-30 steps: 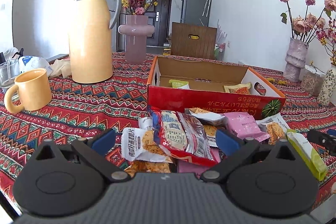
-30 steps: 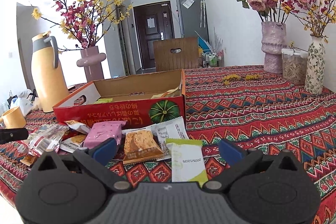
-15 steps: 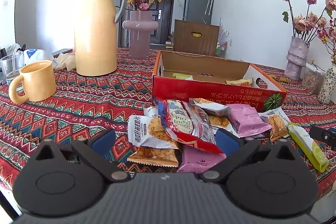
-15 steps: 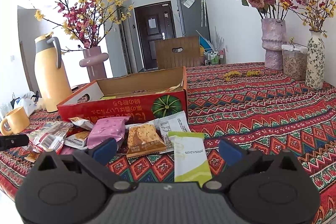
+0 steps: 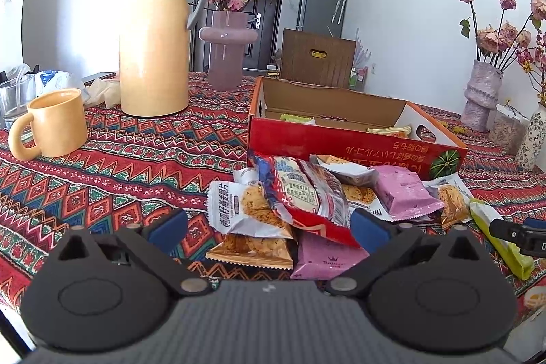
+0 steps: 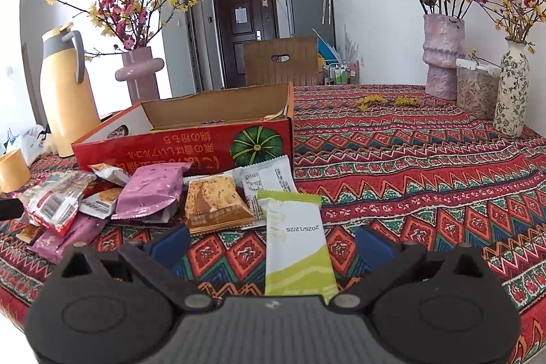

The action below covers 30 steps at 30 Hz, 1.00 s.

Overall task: Organize snacks
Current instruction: 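Grasp the white-and-lime snack bar with the right gripper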

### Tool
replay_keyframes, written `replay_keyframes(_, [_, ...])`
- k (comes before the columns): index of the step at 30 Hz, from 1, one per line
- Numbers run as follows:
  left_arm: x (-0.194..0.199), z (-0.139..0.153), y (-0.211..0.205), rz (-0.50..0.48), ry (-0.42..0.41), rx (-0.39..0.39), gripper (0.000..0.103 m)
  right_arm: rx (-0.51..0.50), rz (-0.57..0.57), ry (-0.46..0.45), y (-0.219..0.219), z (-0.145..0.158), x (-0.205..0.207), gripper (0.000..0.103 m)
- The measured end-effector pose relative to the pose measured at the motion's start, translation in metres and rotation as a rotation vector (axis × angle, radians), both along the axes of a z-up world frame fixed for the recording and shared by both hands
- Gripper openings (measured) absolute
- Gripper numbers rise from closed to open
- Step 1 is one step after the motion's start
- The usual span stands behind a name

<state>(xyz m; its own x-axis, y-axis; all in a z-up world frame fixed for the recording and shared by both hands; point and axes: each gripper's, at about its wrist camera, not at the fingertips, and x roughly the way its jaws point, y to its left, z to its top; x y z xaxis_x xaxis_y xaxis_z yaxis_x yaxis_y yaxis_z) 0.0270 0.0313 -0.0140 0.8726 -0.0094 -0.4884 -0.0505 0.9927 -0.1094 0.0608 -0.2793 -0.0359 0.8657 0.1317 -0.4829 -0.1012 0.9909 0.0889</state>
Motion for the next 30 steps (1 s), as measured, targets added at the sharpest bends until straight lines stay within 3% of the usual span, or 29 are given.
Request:
replay_keyframes(19, [0.008, -0.007, 0.0, 0.005, 0.038, -0.002, 0.103, -0.002, -0.034, 0.113, -0.009, -0.018, 0.028, 0.103])
replay_keyframes(30, [0.007, -0.009, 0.005, 0.009, 0.05, -0.011, 0.103, -0.015, -0.067, 0.117, -0.006, -0.02, 0.034, 0.103])
